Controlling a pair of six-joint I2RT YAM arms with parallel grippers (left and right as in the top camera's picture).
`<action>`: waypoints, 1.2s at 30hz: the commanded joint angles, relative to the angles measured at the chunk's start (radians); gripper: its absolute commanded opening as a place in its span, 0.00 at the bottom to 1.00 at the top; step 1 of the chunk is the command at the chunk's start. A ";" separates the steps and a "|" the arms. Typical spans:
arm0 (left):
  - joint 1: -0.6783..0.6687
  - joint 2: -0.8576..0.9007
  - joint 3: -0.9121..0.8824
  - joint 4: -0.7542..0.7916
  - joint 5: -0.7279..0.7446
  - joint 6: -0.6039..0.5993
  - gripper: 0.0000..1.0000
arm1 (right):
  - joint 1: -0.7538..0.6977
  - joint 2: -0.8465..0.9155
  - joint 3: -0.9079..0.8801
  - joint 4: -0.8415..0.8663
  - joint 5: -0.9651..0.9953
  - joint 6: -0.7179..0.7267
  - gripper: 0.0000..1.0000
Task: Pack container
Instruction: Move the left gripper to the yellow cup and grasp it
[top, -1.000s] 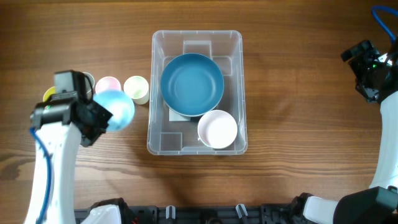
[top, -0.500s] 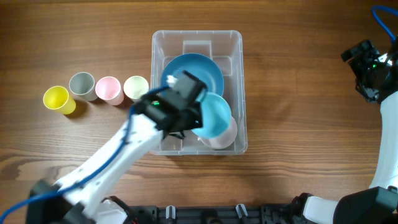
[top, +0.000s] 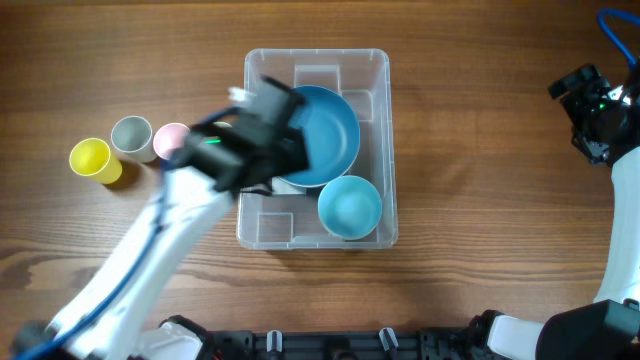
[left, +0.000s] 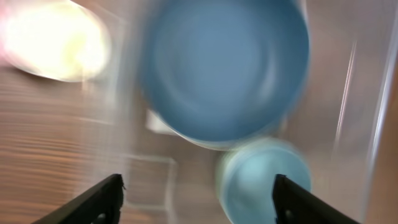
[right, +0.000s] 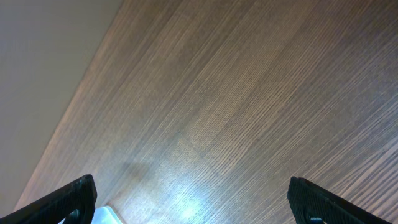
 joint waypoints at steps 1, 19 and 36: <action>0.253 -0.100 0.013 -0.075 -0.119 -0.003 0.81 | -0.002 0.011 0.003 0.002 -0.008 0.007 1.00; 1.130 0.447 0.012 0.168 0.149 0.060 0.69 | -0.002 0.011 0.003 0.002 -0.008 0.007 0.99; 1.119 0.144 0.094 -0.029 0.154 0.083 0.04 | -0.002 0.011 0.003 0.002 -0.008 0.007 1.00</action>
